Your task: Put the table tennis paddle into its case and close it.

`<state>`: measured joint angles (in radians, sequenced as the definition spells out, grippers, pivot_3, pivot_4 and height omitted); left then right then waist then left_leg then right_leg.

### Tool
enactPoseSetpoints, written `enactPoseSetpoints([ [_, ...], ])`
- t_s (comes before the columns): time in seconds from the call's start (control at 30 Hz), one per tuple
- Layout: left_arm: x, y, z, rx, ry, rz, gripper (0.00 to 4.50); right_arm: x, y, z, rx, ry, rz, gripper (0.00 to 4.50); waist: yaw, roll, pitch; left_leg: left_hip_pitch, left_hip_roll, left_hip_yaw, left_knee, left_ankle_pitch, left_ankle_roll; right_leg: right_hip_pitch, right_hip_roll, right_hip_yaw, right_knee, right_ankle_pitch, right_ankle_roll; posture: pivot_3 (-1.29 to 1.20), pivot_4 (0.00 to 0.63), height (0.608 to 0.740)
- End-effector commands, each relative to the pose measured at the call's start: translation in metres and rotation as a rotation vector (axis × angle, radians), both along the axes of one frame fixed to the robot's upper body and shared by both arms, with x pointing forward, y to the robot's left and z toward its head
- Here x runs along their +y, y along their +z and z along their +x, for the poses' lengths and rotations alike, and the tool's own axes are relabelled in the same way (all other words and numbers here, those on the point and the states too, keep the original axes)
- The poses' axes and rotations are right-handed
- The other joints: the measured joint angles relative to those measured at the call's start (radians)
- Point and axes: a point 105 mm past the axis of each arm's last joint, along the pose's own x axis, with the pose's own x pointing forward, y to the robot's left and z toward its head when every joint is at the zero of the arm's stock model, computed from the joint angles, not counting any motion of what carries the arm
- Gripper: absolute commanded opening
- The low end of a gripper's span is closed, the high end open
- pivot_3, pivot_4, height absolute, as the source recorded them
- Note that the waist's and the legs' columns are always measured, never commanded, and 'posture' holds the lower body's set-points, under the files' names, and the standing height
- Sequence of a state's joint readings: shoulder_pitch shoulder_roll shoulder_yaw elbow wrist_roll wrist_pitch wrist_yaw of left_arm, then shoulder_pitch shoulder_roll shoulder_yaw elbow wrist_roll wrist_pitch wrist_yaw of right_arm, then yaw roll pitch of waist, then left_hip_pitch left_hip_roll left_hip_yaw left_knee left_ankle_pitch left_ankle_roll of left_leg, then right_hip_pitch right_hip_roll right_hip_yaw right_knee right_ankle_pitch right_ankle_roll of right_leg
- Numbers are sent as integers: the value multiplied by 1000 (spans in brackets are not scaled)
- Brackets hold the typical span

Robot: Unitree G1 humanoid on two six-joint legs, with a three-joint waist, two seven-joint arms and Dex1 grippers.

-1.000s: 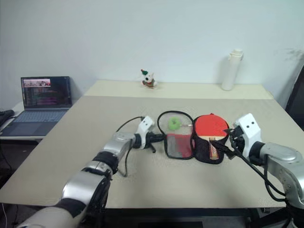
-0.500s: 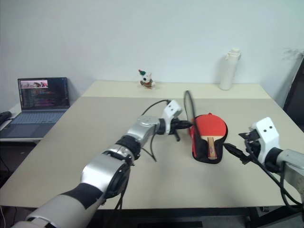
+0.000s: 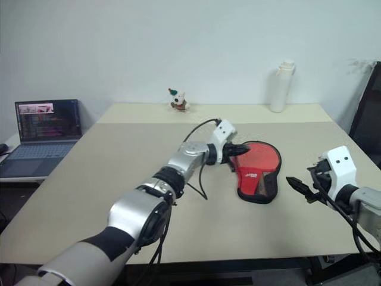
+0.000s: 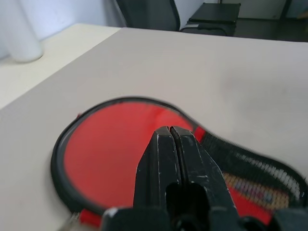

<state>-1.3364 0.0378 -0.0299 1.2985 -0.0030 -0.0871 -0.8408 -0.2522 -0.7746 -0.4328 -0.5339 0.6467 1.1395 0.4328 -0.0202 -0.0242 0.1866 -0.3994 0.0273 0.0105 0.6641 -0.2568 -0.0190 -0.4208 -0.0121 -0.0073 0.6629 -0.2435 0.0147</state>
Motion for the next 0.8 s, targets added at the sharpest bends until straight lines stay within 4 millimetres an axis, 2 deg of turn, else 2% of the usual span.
enactPoseSetpoints([
  [0.03,17,14,-5,-53,-79,-63,12,9,3,13,-19,28,63,4200,-3,0,0,0,0,0,0,0,0,0,0,0,0,0,0,0,150,740],
  [0.1,32,8,-13,-42,-153,-62,0,14,-1,20,0,53,97,4473,-6,0,0,0,0,0,0,0,0,0,0,0,0,0,0,0,150,740],
  [0.23,90,5,-26,-7,-185,-69,0,5,-9,51,25,-22,144,4473,-16,1,0,0,1,0,0,0,0,-1,0,1,1,1,-2,0,150,740],
  [0.4,125,9,-41,-5,-107,-86,0,-10,-25,81,71,-107,166,4473,-5,1,0,-1,1,-1,1,0,0,-1,0,0,2,3,-5,0,150,740],
  [0.47,133,9,-49,-6,-80,-87,0,-13,-32,92,91,-130,179,4473,-1,1,0,-1,1,-1,1,0,0,-1,-2,0,1,3,-5,0,150,740],
  [0.63,133,7,-60,0,-52,-82,0,-10,-54,109,153,-117,149,4473,3,1,0,-1,1,0,1,0,0,0,-6,1,1,3,-5,0,150,740],
  [0.8,131,12,-59,-16,-47,-58,0,-6,-75,112,219,-74,94,4473,3,1,0,-1,0,0,1,0,0,0,-6,0,1,3,-5,0,150,740],
])
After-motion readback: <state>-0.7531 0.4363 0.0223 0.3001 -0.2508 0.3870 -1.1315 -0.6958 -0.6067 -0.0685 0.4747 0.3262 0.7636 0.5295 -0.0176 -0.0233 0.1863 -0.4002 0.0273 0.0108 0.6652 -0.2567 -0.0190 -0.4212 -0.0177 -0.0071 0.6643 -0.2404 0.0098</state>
